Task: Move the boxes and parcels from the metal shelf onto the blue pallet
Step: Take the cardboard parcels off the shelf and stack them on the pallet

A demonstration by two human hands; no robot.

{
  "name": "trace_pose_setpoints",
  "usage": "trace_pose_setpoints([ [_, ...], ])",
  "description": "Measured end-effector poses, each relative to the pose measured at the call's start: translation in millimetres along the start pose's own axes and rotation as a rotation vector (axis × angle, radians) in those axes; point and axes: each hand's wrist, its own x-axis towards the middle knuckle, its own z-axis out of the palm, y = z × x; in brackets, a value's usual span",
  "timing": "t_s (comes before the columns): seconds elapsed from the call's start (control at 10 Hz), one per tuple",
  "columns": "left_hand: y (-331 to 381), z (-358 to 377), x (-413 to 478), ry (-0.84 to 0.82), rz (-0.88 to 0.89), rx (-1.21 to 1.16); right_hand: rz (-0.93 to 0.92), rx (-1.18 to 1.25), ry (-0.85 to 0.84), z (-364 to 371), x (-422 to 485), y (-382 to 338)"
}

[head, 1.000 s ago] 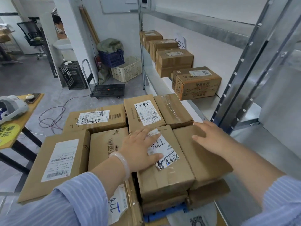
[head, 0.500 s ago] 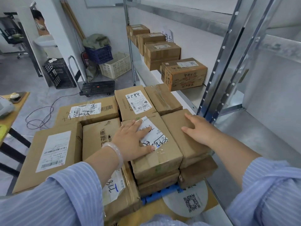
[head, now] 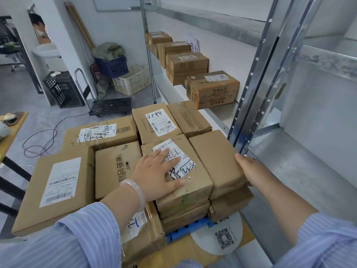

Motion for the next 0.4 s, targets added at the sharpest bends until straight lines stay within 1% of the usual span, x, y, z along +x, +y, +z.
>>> trace_pose_setpoints([
  [0.1, -0.2, 0.1, 0.8, 0.002, 0.002, 0.003, 0.026, 0.032, -0.028, 0.8, 1.0, -6.3],
  [0.2, 0.0, -1.1, 2.3, -0.007, 0.004, -0.001, 0.010, 0.037, -0.029, -0.7, -1.5, -8.6],
  [0.3, -3.0, -5.1, -4.5, 0.010, 0.000, -0.037, -0.090, -0.041, 0.079, -2.6, -5.3, -10.9],
  [0.4, -11.9, -6.7, -14.8, 0.057, -0.018, -0.057, -0.238, -0.089, 0.168, 1.0, -13.8, -20.9],
])
